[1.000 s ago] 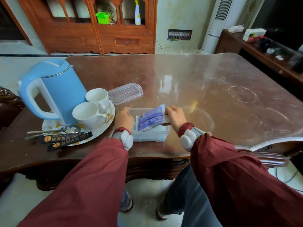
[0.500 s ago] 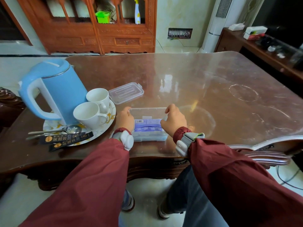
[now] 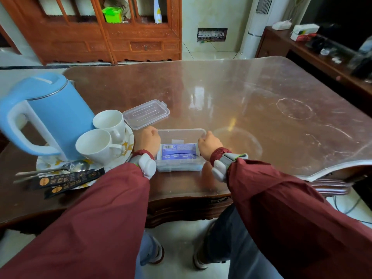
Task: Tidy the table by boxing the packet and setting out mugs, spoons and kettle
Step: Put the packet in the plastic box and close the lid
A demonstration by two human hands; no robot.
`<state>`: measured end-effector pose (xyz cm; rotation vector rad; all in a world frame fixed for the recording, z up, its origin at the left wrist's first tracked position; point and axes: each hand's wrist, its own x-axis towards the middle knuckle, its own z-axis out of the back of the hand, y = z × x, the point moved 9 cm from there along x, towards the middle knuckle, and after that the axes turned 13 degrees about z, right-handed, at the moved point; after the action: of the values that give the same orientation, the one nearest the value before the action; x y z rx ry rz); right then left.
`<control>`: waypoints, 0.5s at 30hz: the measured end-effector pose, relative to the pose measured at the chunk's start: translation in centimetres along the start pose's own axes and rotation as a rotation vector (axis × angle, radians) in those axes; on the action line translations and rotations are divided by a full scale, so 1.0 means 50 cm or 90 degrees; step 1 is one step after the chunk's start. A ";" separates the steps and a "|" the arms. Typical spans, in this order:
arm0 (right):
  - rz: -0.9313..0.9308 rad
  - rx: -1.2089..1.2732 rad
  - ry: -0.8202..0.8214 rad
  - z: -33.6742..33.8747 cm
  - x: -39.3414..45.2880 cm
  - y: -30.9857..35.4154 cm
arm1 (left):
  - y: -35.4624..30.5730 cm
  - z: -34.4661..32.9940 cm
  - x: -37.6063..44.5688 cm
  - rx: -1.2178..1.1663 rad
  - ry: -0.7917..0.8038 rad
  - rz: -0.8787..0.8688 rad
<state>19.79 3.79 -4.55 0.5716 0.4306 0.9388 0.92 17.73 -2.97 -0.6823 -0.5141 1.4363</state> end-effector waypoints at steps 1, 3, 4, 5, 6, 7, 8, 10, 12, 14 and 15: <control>-0.001 0.001 0.013 -0.004 0.003 0.000 | -0.004 0.003 0.015 -0.016 -0.005 0.000; -0.002 -0.014 0.009 -0.006 0.007 0.001 | -0.007 0.015 0.044 -0.030 -0.022 0.003; -0.005 -0.022 0.003 -0.005 0.009 0.001 | -0.009 0.017 0.061 -0.016 -0.023 -0.004; -0.008 -0.029 -0.002 -0.005 0.009 0.000 | -0.012 0.013 0.078 0.012 -0.012 -0.013; -0.010 -0.034 -0.003 -0.006 0.009 0.000 | -0.014 0.007 0.095 0.051 0.008 -0.021; -0.012 -0.037 -0.003 -0.006 0.009 0.000 | -0.015 -0.002 0.112 0.098 0.033 -0.025; -0.012 -0.040 -0.002 -0.007 0.010 0.001 | -0.014 -0.014 0.128 0.149 0.060 -0.029; -0.009 -0.041 0.000 -0.009 0.009 0.004 | -0.008 -0.043 0.150 0.252 0.126 -0.037; -0.006 -0.042 -0.006 -0.007 0.011 0.004 | 0.005 -0.069 0.157 0.347 0.176 -0.045; -0.006 -0.038 -0.007 -0.009 0.008 0.003 | 0.023 -0.080 0.157 0.396 0.198 -0.051; -0.005 -0.036 -0.008 -0.010 0.007 0.002 | 0.027 -0.080 0.155 0.402 0.193 -0.057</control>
<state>19.61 4.29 -4.90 0.5244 0.3938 0.9372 3.36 24.98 -7.40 -0.3477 0.1503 1.2810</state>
